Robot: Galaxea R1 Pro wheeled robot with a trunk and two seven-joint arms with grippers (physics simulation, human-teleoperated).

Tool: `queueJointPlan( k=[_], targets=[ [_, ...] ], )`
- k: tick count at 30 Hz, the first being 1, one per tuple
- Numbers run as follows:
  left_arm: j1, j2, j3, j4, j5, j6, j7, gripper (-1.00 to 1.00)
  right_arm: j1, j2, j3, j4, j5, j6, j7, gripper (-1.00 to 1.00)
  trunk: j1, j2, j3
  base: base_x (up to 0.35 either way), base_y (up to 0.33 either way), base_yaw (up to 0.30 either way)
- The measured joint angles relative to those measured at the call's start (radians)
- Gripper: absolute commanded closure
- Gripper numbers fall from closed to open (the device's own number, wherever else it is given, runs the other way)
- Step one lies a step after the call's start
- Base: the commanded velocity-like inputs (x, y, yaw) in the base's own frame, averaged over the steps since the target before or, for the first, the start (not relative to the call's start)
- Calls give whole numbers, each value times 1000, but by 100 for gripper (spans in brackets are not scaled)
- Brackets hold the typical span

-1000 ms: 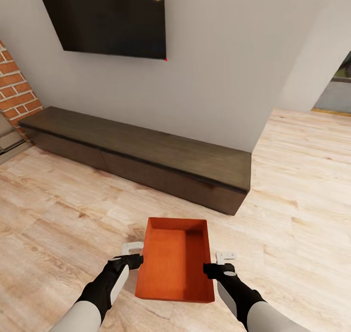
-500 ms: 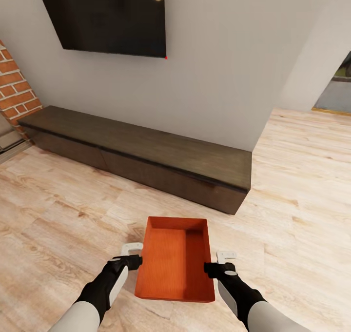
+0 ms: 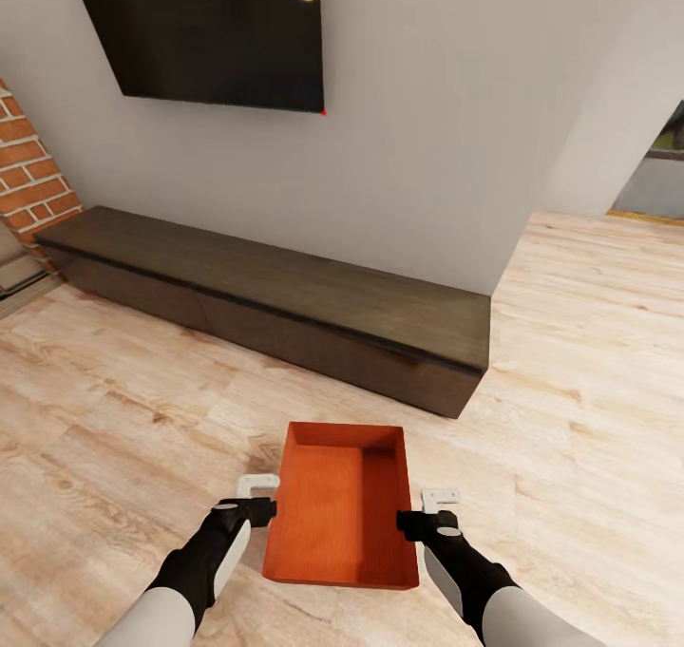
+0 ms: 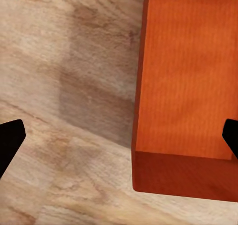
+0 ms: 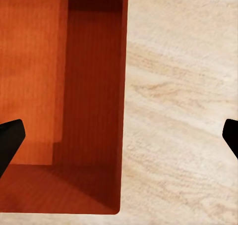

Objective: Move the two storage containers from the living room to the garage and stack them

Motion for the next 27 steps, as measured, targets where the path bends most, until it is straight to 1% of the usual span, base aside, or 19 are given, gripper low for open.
queueJointPlan(
  k=[8,21,27],
  targets=[
    [0,0,0,0,-1,-1,0,-100,0,0,2,0,-4,3,-15,-100,0,0,1,0,0,-107],
    [0,0,0,5,0,-1,-1,-100,0,0,-1,-1,-3,-4,-18,-100,0,0,1,0,0,-5],
    [0,0,0,7,-1,-1,-1,-100,0,6,-2,-1,-3,-5,-12,-100,0,0,1,0,0,0]
  ],
)
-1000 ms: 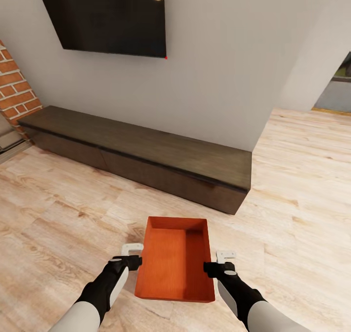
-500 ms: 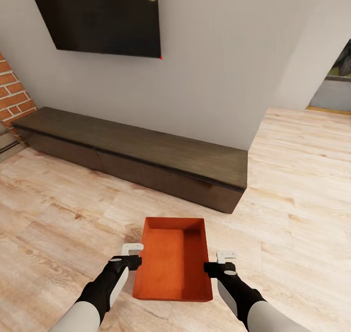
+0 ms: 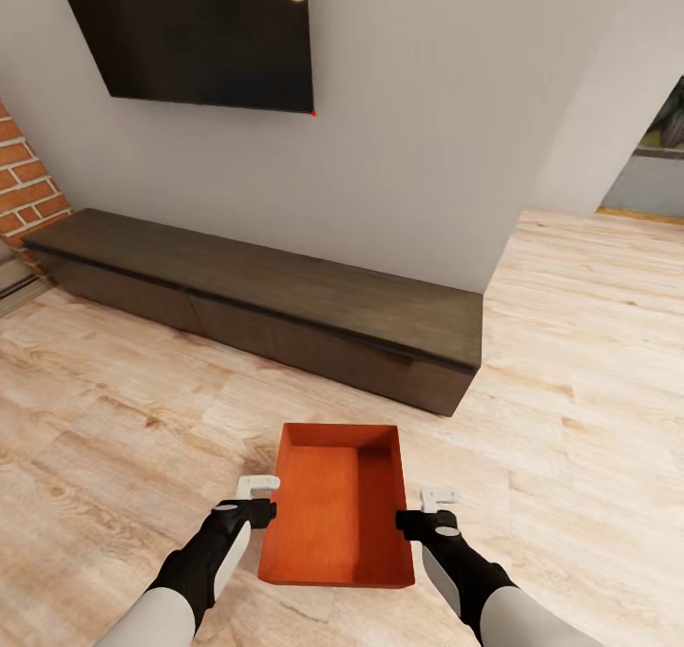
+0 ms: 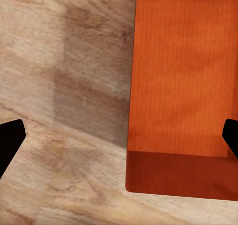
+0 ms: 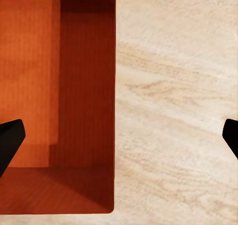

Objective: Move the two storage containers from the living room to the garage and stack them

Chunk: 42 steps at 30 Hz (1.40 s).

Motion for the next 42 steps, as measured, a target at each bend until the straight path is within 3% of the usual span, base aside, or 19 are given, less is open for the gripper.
queueJointPlan(
  k=[17,42],
  targets=[
    [0,-1,0,-4,-1,-1,1,-100,0,5,-6,0,-11,-8,1,-100,0,0,0,0,0,0],
    [0,0,0,8,6,1,3,-100,0,3,-5,0,-1,-8,-7,-100,96,-175,-78,0,0,0]
  ],
)
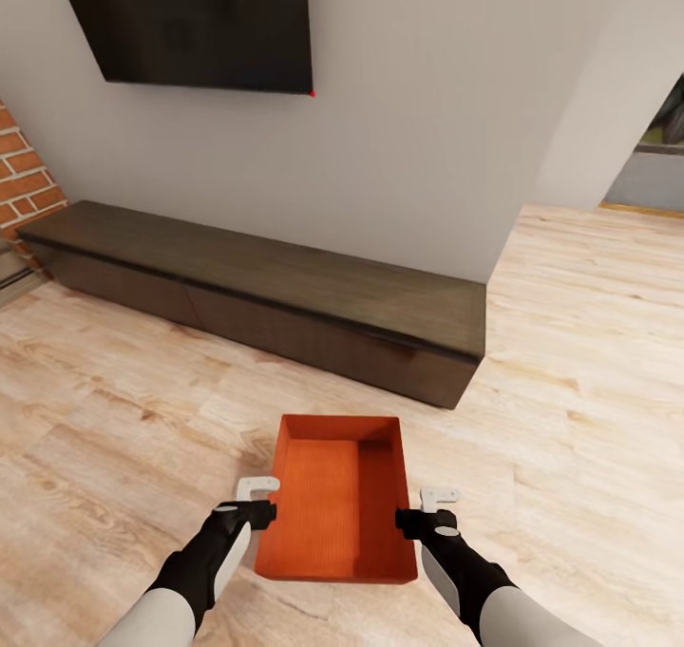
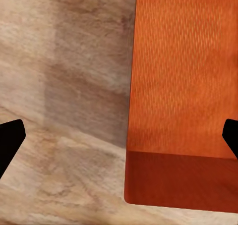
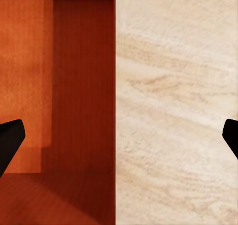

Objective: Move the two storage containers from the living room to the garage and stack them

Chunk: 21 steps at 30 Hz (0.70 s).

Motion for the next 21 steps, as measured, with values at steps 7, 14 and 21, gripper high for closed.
queueJointPlan(
  k=[7,14,21],
  targets=[
    [0,0,-1,13,1,0,0,-100,0,-1,0,0,0,0,0,-100,27,-49,-22,0,0,0],
    [0,0,0,49,-2,-3,0,-100,0,-1,0,0,0,1,0,-100,54,-98,-44,0,0,0],
    [0,0,1,50,-3,-4,-1,-100,0,-1,1,0,0,1,0,-100,81,-147,-66,0,0,0]
  ],
)
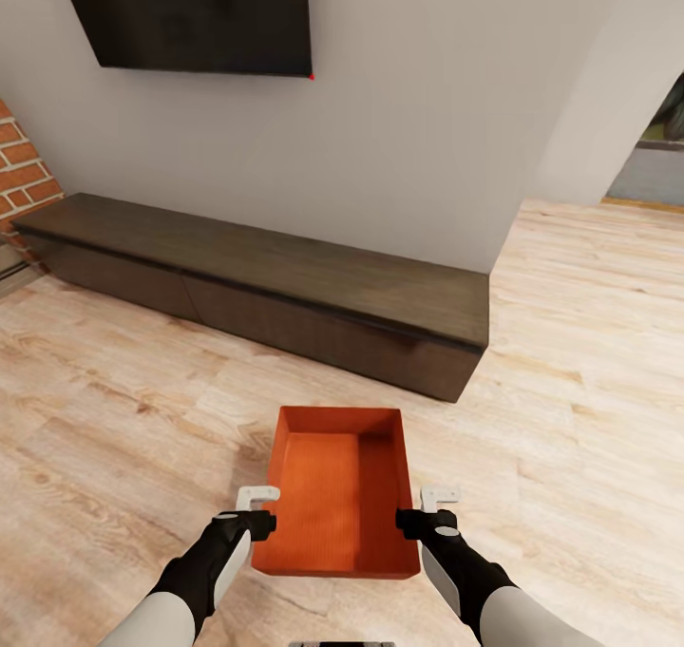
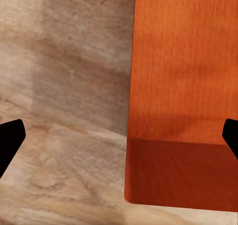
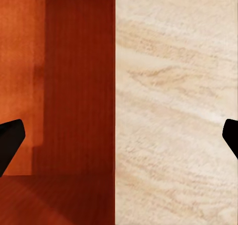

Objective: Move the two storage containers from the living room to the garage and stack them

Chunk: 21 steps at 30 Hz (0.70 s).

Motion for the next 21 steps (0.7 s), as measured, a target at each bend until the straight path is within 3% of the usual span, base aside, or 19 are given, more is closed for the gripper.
queueJointPlan(
  k=[21],
  targets=[
    [0,0,-1,-4,-1,-4,0,-100,0,-2,2,2,0,0,0,-100,81,-147,-66,0,0,0]
  ],
)
